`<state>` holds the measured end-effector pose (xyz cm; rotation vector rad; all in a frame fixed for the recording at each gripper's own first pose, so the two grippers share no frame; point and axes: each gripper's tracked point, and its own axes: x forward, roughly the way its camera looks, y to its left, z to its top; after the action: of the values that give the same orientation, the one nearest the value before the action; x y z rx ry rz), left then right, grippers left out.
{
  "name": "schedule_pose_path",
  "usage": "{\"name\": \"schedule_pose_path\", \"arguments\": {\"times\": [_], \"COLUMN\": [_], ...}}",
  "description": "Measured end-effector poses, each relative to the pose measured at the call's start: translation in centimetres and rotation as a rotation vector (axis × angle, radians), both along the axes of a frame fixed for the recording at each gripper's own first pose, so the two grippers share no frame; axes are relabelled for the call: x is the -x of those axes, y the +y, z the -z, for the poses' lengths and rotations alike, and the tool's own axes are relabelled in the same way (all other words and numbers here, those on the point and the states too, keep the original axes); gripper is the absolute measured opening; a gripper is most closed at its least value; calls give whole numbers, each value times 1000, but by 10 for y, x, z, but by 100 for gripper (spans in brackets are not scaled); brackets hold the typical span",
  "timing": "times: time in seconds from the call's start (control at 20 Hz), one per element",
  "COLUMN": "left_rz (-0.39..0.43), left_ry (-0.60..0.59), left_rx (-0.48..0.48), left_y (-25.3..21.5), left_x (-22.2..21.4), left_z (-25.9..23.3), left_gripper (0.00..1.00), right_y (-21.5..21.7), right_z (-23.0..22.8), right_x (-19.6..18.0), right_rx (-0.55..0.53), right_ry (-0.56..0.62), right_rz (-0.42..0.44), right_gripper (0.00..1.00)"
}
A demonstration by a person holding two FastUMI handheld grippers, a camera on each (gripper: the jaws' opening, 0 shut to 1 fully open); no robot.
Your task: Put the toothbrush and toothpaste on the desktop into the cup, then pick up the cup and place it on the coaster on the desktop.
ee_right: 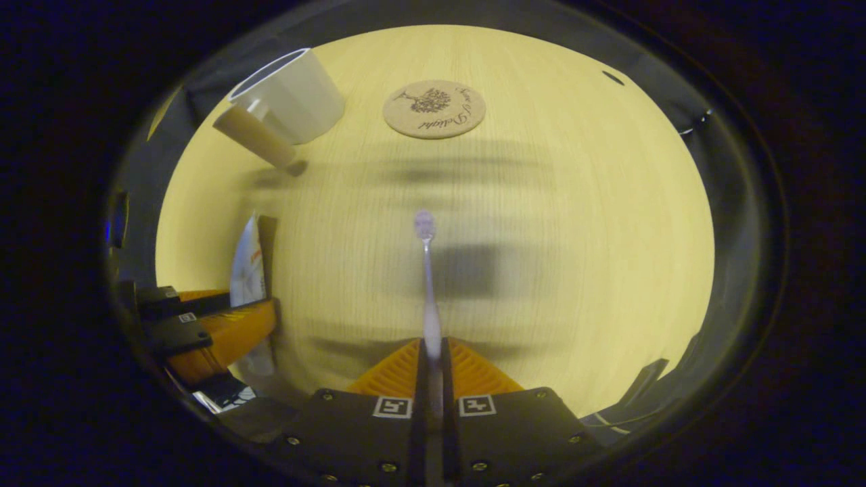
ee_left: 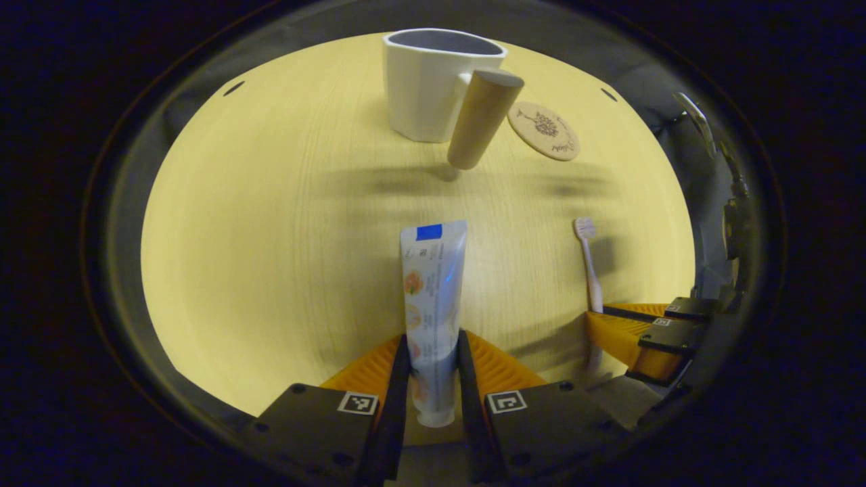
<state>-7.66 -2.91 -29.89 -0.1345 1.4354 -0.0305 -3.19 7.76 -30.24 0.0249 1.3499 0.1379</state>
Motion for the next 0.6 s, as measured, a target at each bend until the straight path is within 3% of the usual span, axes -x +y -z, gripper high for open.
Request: {"name": "schedule_pose_path", "arguments": {"times": [0.2, 0.3, 0.4, 0.45, 0.6], "left_rz": [-17, -16, -25, -28, -38], "left_ry": [-22, -32, -48, -56, -83], "left_rx": [10, 20, 29, 32, 42], "left_y": [1, 2, 2, 2, 2], "left_x": [-1, 0, 0, 0, -2], "left_z": [-1, -2, -3, -4, -4], "left_gripper": [38, 30, 31, 31, 31], "right_y": [-1, -1, 0, 0, 0], "right_z": [1, 0, -1, -1, -3], "right_x": [-3, -3, -6, -5, -4], "right_rx": [-48, -65, -67, -70, -78], "right_ry": [-12, -23, -60, -72, -96], "right_rz": [29, 33, 36, 20, 10], "right_gripper": [8, 8, 8, 2, 3]}}
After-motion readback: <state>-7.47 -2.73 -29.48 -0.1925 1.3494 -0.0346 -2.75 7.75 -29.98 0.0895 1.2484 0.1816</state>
